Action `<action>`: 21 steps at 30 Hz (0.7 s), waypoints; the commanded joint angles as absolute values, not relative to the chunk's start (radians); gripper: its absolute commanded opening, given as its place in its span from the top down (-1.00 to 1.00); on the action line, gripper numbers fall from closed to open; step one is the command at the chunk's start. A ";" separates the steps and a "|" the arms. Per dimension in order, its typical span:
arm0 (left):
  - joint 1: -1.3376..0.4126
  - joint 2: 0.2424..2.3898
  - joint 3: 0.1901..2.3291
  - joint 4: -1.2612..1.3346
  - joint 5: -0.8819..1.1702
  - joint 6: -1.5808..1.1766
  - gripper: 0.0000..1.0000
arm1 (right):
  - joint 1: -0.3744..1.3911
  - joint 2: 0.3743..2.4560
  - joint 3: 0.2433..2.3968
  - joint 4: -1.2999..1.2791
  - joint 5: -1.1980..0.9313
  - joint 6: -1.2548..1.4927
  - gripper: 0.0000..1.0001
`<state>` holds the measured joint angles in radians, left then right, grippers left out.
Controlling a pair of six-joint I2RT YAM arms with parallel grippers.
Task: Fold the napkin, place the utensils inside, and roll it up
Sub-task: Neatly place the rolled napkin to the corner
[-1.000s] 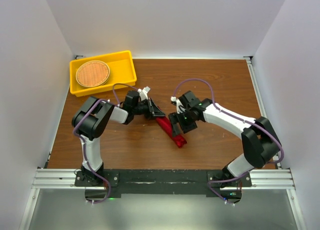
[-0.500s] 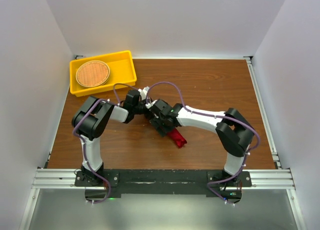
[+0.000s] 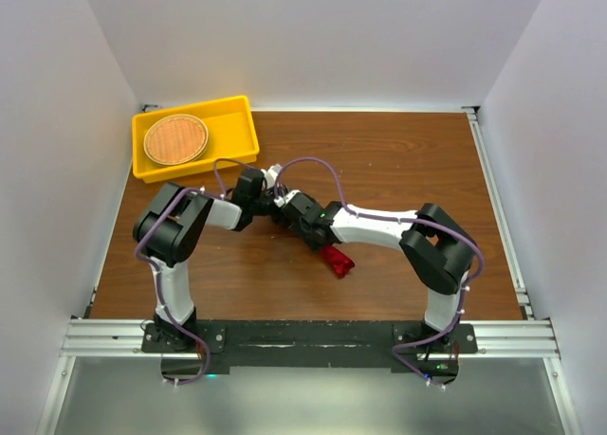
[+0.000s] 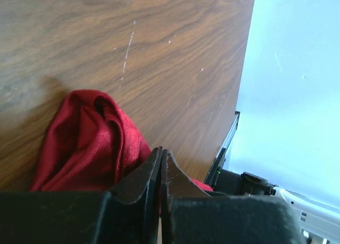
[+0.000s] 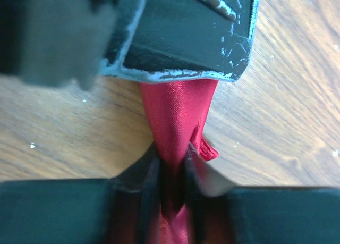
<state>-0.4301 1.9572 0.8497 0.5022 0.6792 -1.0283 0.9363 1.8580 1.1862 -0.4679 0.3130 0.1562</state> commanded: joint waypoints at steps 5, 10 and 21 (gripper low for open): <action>-0.276 1.792 0.840 0.281 0.618 -0.911 0.56 | 0.786 1.833 1.158 -0.385 -0.133 0.209 0.95; -0.256 1.695 0.934 0.152 0.609 -0.825 0.54 | 0.713 1.885 1.193 -0.356 -0.521 0.250 1.00; -0.317 1.669 0.737 0.492 0.680 -1.001 0.58 | 0.589 1.936 1.025 0.057 -0.960 0.545 1.00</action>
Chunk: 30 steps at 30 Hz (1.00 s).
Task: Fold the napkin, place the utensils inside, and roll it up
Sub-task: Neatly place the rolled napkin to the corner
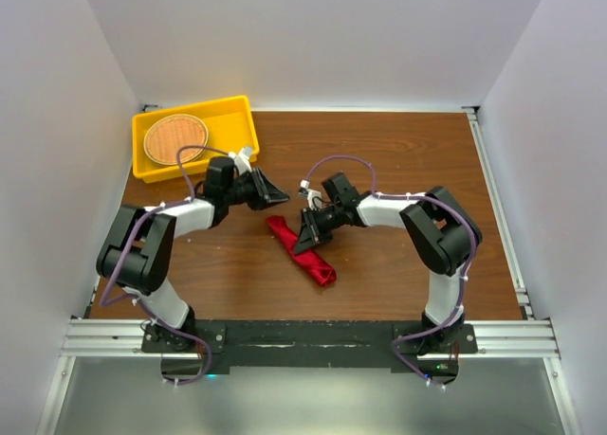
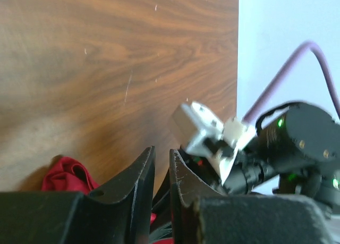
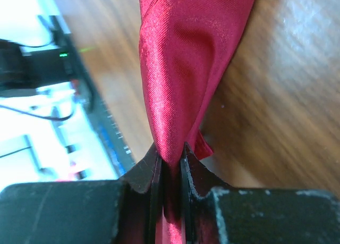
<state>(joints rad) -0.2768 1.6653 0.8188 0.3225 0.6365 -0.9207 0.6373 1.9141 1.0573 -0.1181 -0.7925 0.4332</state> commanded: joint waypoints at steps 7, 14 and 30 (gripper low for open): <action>-0.419 1.762 0.681 0.715 0.669 -1.111 0.62 | 0.511 1.977 0.950 0.066 -0.914 0.508 1.00; -0.445 1.858 0.689 0.779 0.653 -1.100 0.63 | 0.491 2.000 0.920 0.031 -0.897 0.440 1.00; -0.445 1.933 0.722 0.608 0.603 -0.971 0.72 | 0.488 1.838 1.068 -0.405 -0.655 0.229 0.21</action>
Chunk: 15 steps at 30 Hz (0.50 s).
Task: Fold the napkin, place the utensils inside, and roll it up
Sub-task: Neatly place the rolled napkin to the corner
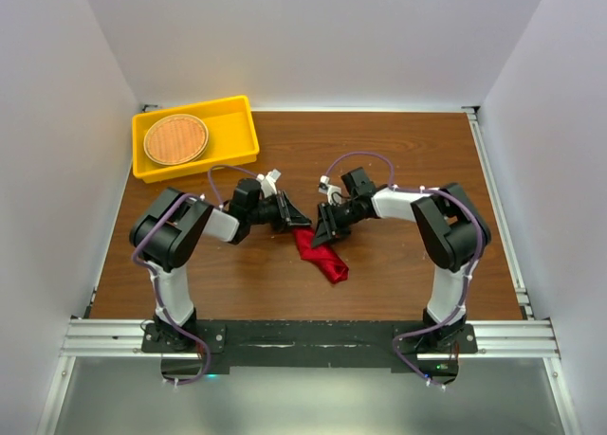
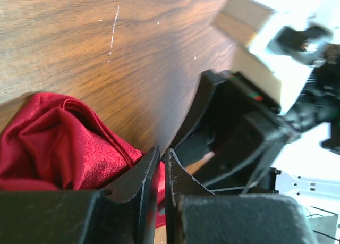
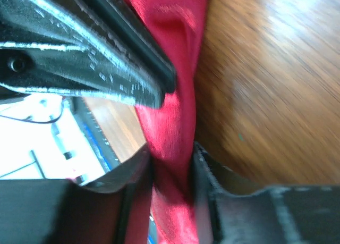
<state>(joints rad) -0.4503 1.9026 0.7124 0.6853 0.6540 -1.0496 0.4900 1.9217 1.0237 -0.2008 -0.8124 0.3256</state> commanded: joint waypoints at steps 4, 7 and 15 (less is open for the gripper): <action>-0.445 1.934 0.727 0.597 0.603 -0.966 0.73 | 0.512 1.787 1.072 -0.486 -0.578 0.198 -0.02; -0.445 1.933 0.735 0.583 0.606 -0.960 0.73 | 0.541 1.753 1.054 -0.500 -0.540 0.195 -0.08; -0.443 1.921 0.742 0.552 0.612 -0.940 0.72 | 0.666 1.735 1.023 -0.521 -0.378 0.199 -0.17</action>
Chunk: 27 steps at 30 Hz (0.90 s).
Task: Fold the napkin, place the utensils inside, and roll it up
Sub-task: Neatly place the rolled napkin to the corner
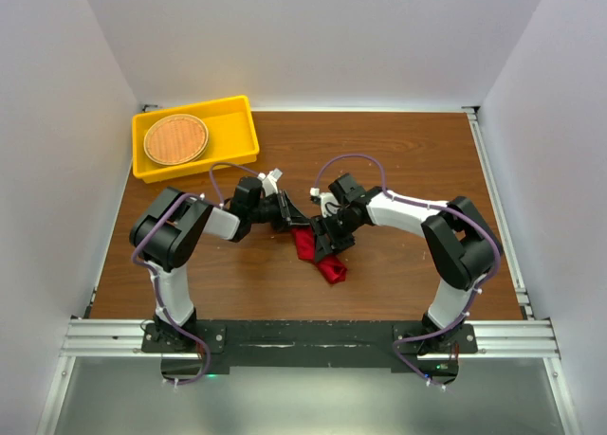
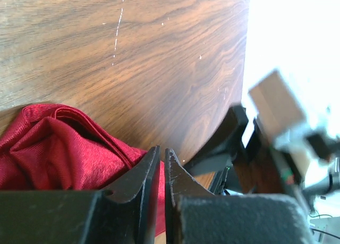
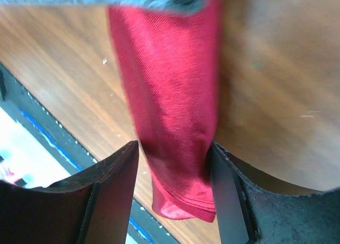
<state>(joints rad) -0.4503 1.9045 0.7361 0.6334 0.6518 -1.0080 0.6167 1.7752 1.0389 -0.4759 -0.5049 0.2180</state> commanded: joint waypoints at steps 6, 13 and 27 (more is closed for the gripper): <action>-0.443 1.870 0.775 0.491 0.620 -0.899 0.50 | 0.676 1.692 1.035 -0.558 -0.275 0.207 -0.19; -0.426 1.760 0.854 0.440 0.660 -0.908 0.31 | 0.675 1.641 1.092 -0.607 -0.293 0.199 -0.37; -0.285 1.459 0.864 0.172 0.629 -0.836 0.29 | 0.675 1.753 1.273 -0.592 -0.249 0.170 -0.49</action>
<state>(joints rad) -0.3321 1.5772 0.8314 0.3241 0.6643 -0.9218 0.6777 1.6886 1.2011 -0.6136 -0.2935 0.2028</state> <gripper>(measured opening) 0.358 0.743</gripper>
